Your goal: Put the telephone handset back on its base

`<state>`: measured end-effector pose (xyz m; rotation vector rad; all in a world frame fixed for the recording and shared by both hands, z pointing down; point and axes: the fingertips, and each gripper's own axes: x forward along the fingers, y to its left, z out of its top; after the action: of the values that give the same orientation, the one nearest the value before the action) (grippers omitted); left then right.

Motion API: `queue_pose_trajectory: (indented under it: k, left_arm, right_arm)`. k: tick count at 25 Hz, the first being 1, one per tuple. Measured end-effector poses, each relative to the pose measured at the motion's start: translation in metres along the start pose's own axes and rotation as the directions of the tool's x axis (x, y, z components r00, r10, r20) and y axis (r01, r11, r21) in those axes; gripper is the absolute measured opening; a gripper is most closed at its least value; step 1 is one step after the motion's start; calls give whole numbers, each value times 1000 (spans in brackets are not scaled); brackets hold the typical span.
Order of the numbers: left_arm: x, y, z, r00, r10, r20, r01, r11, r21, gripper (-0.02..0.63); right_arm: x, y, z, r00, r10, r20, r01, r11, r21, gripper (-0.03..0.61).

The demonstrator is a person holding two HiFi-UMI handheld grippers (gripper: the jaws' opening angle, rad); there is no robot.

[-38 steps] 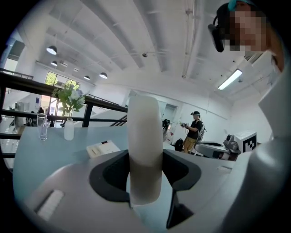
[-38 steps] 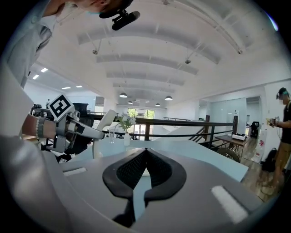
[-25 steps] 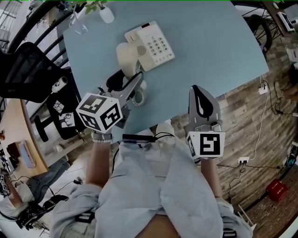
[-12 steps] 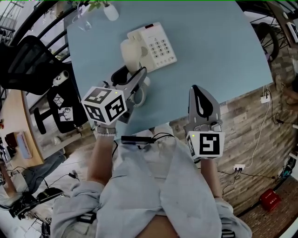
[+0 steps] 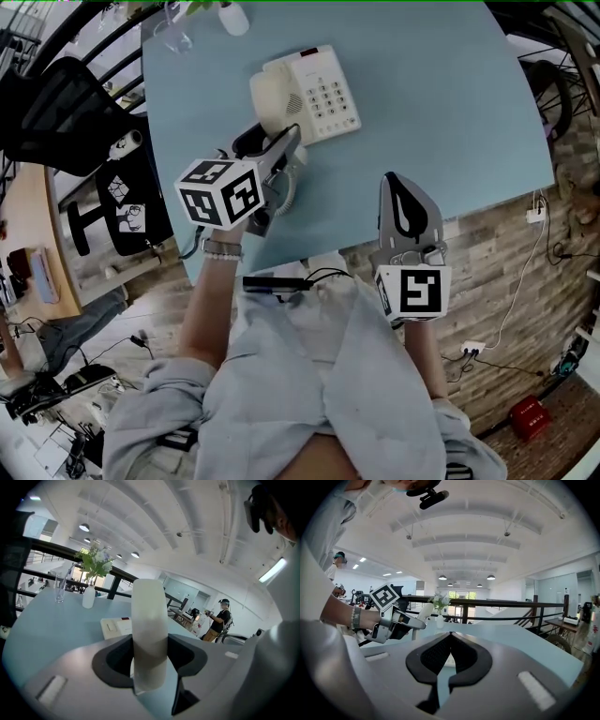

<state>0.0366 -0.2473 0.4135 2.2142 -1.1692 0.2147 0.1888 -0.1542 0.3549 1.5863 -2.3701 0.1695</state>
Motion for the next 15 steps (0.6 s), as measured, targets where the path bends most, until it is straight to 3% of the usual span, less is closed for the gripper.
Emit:
queue_pose_trajectory:
  k: [15]
  left_arm:
    - [33,24,-10,995,92,-25,-94,992,-79,207]
  right_arm:
    - [12,-13,-11,999,28,-15,-28,1000,10,6]
